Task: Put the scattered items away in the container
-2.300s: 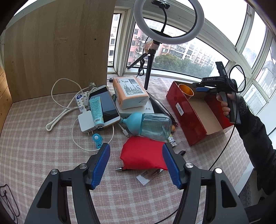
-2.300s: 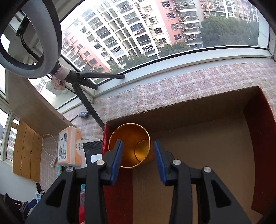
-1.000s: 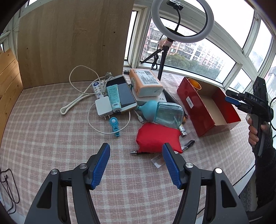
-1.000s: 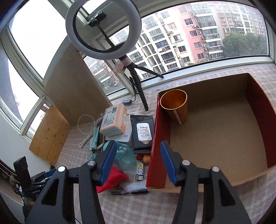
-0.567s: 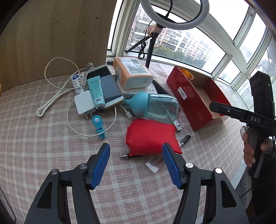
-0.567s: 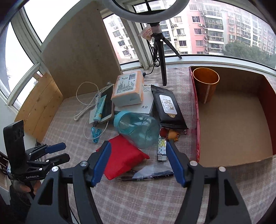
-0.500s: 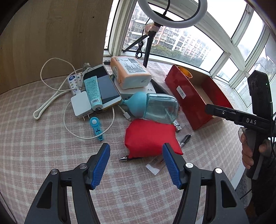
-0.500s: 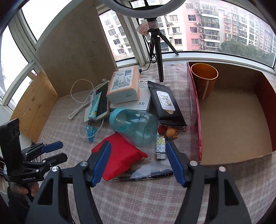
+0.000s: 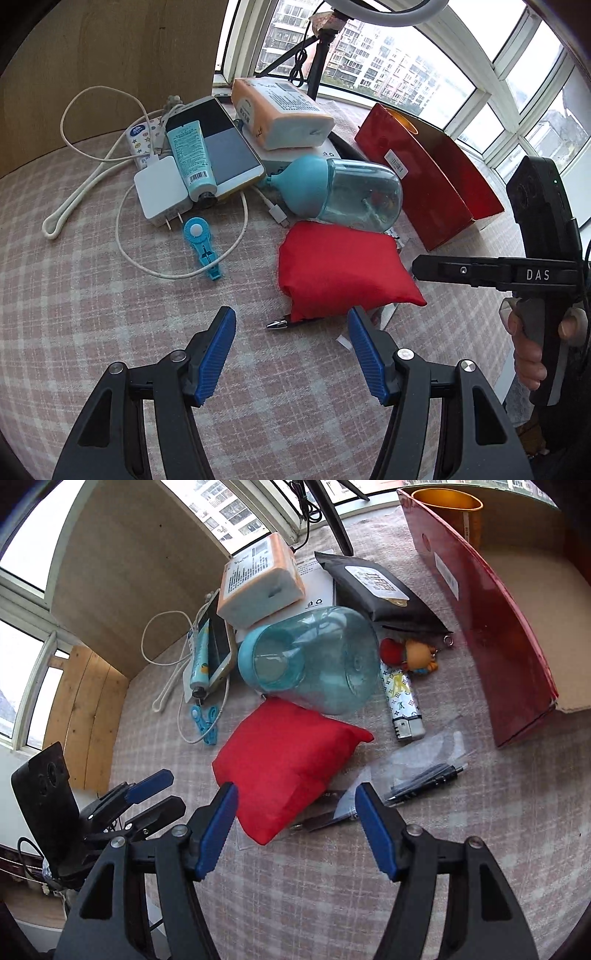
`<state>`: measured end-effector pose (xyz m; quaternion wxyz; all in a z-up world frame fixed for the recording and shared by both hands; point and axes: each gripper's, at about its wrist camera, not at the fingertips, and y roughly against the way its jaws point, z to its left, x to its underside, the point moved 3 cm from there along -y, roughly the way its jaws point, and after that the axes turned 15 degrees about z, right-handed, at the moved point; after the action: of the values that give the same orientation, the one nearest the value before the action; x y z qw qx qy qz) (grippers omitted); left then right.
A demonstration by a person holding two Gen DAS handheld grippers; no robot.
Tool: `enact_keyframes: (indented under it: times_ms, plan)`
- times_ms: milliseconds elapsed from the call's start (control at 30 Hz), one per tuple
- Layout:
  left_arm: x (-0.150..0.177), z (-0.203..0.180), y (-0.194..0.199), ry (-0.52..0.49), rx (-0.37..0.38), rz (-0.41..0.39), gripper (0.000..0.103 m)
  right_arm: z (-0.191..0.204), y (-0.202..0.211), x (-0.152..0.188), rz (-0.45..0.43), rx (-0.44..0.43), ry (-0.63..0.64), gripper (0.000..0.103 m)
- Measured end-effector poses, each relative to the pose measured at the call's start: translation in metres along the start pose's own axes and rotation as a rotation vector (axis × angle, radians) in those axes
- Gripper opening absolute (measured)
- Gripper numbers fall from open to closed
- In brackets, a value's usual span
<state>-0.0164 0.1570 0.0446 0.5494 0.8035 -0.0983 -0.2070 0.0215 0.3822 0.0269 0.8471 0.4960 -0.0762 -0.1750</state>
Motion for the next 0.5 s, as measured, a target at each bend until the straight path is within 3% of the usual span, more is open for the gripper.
enact_keyframes:
  times_ms: [100, 200, 233, 267, 367, 433, 500]
  plan:
    - [-0.001, 0.001, 0.002, 0.005, 0.007, -0.005, 0.061, 0.000, -0.008, -0.003, 0.035, 0.006, -0.010, 0.065]
    - [-0.001, 0.002, 0.006, 0.009, 0.008, -0.018, 0.061, 0.001, -0.018, -0.003, 0.065, -0.045, -0.021, 0.065]
    - [-0.001, 0.002, 0.008, 0.010, 0.006, -0.022, 0.061, 0.001, -0.020, -0.003, 0.069, -0.077, -0.026, 0.060]
    - [0.000, 0.003, 0.010, 0.012, 0.003, -0.026, 0.061, 0.001, -0.022, -0.002, 0.072, -0.110, -0.032, 0.045]
    - [0.002, 0.006, 0.016, 0.024, -0.005, -0.041, 0.061, 0.001, -0.021, -0.001, 0.058, -0.175, -0.041, 0.020]
    - [0.003, 0.010, 0.020, 0.038, -0.009, -0.053, 0.061, 0.004, -0.017, 0.000, 0.034, -0.186, -0.025, 0.007]
    - [0.005, 0.015, 0.026, 0.054, -0.017, -0.068, 0.061, 0.008, -0.013, 0.002, 0.020, -0.232, -0.015, 0.005]
